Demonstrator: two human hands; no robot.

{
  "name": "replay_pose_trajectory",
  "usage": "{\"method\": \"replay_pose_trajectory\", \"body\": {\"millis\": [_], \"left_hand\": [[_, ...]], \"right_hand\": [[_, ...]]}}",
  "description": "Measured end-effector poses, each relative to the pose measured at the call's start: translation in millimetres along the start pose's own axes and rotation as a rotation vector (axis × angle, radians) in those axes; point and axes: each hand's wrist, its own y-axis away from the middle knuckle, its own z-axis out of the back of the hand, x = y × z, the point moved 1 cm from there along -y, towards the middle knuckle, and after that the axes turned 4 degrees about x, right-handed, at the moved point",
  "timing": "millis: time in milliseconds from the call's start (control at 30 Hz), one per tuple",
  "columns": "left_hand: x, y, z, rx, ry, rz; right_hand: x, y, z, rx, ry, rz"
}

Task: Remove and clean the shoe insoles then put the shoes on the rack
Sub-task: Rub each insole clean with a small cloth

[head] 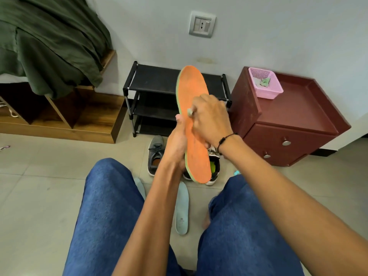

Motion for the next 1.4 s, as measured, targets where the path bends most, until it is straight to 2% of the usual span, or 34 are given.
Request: {"method": "replay_pose_trajectory", "body": {"millis": [100, 200, 300, 400, 500, 600, 733, 833, 933, 1133, 1233, 1400], "left_hand": [[7.0, -2.4, 3.2, 0.139, 0.021, 0.114], [9.8, -7.2, 11.9, 0.194, 0.110, 0.171], [11.1, -12.0, 18.7, 0.190, 0.143, 0.174], [18.7, -17.1, 24.3, 0.106, 0.102, 0.165], [32.4, -21.8, 34.2, 0.002, 0.037, 0.195], [54.2, -28.1, 50.3, -0.146, -0.135, 0.235], [91.8, -32.9, 64.0, -0.196, -0.204, 0.369], [127.4, -37.4, 74.8, -0.235, -0.274, 0.494], [168.2, -44.1, 91.0, -0.247, -0.345, 0.645], [233.9, -78.1, 123.1, -0.250, -0.633, 0.848], [265.8, -101.5, 132.3, -0.221, -0.747, 0.926], [319.1, -127.0, 145.6, -0.161, -0.725, 1.062]], "right_hand": [[-30.2, -17.7, -0.7, 0.023, -0.033, -0.241], [-49.3, -10.0, 3.1, -0.129, -0.228, -0.461], [-52.3, 7.7, -2.2, -0.157, -0.564, -0.588], [-43.4, 20.8, -14.1, -0.055, -1.001, -0.738], [-36.1, 30.9, -25.6, 0.166, -1.159, -0.786], [-37.3, 43.9, -44.8, 0.322, -1.124, -0.827], [-51.5, 67.5, -86.5, 0.442, -1.055, -0.992], [-64.4, 93.1, -123.8, 0.641, -1.038, -1.129], [-80.3, 123.6, -160.7, 0.597, -1.047, -1.308], [-115.1, 162.3, -238.9, 0.702, -0.917, -1.580], [-135.9, 172.3, -269.9, 0.823, -0.834, -1.614], [-167.9, 192.6, -326.6, 0.805, -0.729, -1.682]]}}
